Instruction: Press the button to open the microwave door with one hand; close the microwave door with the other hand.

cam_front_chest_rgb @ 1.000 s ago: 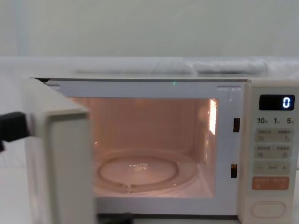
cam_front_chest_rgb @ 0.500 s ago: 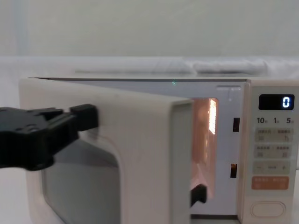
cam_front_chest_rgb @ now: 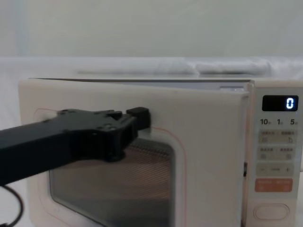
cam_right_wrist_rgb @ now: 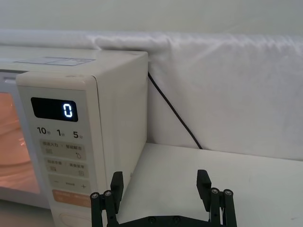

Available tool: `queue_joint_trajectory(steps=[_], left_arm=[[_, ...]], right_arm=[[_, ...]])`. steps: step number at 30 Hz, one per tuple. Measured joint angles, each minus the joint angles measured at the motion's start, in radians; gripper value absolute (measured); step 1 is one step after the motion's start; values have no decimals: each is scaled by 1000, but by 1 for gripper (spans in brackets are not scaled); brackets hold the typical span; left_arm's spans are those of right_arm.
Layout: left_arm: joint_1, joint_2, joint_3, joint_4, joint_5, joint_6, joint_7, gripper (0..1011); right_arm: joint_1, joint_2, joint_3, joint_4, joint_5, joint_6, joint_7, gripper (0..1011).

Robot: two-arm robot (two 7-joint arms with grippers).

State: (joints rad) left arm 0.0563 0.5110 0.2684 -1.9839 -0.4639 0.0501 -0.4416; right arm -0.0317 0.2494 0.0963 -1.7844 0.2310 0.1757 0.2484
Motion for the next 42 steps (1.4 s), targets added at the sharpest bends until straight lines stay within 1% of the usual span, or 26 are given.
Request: queue_joint_trajectory(steps=[5, 6, 8, 9, 12, 13, 16, 17, 20, 21, 24, 26, 29, 34, 40, 42], left_arm=[[-51, -32, 43, 31, 33, 11, 47, 0], [-70, -42, 60, 43, 49, 15, 58, 0], [-89, -49, 78, 52, 64, 19, 62, 0], [-110, -58, 94, 64, 76, 24, 63, 0], [-140, -73, 119, 83, 89, 30, 62, 0], [-162, -84, 134, 96, 95, 35, 59, 0], [-191, -99, 154, 114, 101, 40, 52, 0], [-210, -108, 168, 127, 106, 44, 47, 0], [-237, -121, 187, 145, 112, 48, 40, 0], [-261, -132, 202, 163, 118, 52, 35, 0], [-294, -144, 223, 187, 132, 60, 31, 0], [-302, -146, 228, 193, 136, 62, 29, 0], [-335, -152, 248, 216, 156, 69, 21, 0], [-365, -161, 262, 238, 181, 72, 23, 0], [-394, -179, 273, 262, 225, 75, 44, 0], [-404, -192, 272, 275, 238, 78, 57, 0]], right_arm=[[0, 0, 0, 0, 0, 0, 0, 1002], [0, 0, 0, 0, 0, 0, 0, 1002], [0, 0, 0, 0, 0, 0, 0, 1002], [0, 0, 0, 0, 0, 0, 0, 1002], [0, 0, 0, 0, 0, 0, 0, 1002], [0, 0, 0, 0, 0, 0, 0, 1002], [0, 0, 0, 0, 0, 0, 0, 1002], [0, 0, 0, 0, 0, 0, 0, 1002], [0, 0, 0, 0, 0, 0, 0, 1002], [0, 0, 0, 0, 0, 0, 0, 1002], [0, 0, 0, 0, 0, 0, 0, 1002], [0, 0, 0, 0, 0, 0, 0, 1002], [0, 0, 0, 0, 0, 0, 0, 1002], [0, 0, 0, 0, 0, 0, 0, 1002], [0, 0, 0, 0, 0, 0, 0, 1002], [0, 0, 0, 0, 0, 0, 0, 1002]])
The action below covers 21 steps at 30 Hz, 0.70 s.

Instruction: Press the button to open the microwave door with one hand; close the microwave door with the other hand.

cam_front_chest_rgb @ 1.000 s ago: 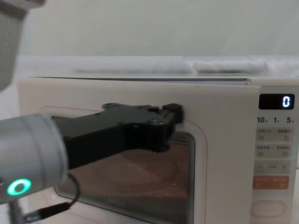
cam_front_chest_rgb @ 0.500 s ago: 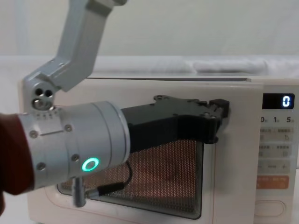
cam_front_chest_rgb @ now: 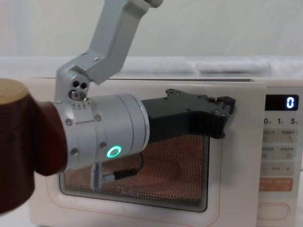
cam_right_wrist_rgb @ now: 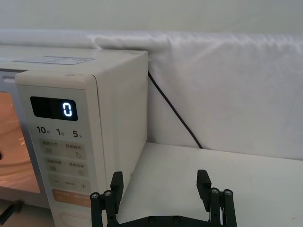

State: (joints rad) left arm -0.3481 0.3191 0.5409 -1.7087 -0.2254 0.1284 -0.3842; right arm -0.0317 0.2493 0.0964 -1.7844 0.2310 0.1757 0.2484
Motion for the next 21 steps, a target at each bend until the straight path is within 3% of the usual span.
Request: queue_joint_trajectory(steps=[9, 21], left_arm=[[-35, -56, -2, 64, 44, -8, 27, 0], [-63, -100, 6, 139, 101, -31, 32, 0]], right_arm=[[0, 0, 0, 0, 0, 0, 0, 1002], [0, 0, 0, 0, 0, 0, 0, 1002]])
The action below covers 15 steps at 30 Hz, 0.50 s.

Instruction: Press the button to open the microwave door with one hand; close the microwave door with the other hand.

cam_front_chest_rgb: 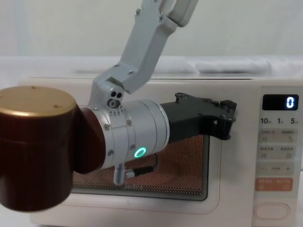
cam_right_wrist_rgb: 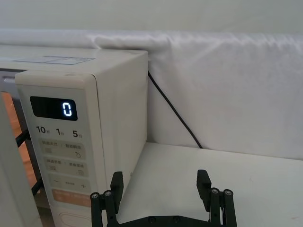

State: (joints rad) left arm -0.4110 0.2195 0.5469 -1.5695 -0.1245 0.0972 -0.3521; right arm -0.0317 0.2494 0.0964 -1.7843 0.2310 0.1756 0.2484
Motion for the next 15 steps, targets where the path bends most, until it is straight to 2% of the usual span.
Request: queue_joint_trajectory(steps=[15], left_arm=[[-12, -39, -11, 49, 72, -35, 30, 0]], right_arm=[[0, 0, 0, 0, 0, 0, 0, 1002]])
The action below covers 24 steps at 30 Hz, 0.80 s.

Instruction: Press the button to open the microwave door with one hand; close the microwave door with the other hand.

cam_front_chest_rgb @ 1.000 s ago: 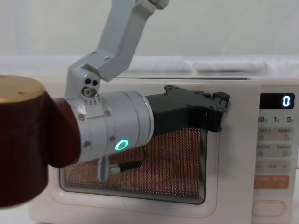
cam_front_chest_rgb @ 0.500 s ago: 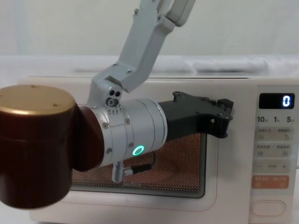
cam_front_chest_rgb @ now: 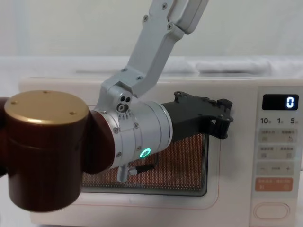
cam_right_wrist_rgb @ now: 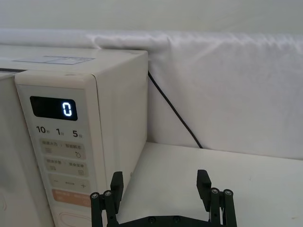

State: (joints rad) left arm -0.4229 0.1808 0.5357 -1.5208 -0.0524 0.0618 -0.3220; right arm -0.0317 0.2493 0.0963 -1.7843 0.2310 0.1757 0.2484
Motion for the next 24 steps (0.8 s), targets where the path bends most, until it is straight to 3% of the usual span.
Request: queue_joint_trajectory(steps=[24], left_arm=[[-28, -54, -22, 68, 64, -21, 14, 0]], right_arm=[[0, 0, 0, 0, 0, 0, 0, 1002]])
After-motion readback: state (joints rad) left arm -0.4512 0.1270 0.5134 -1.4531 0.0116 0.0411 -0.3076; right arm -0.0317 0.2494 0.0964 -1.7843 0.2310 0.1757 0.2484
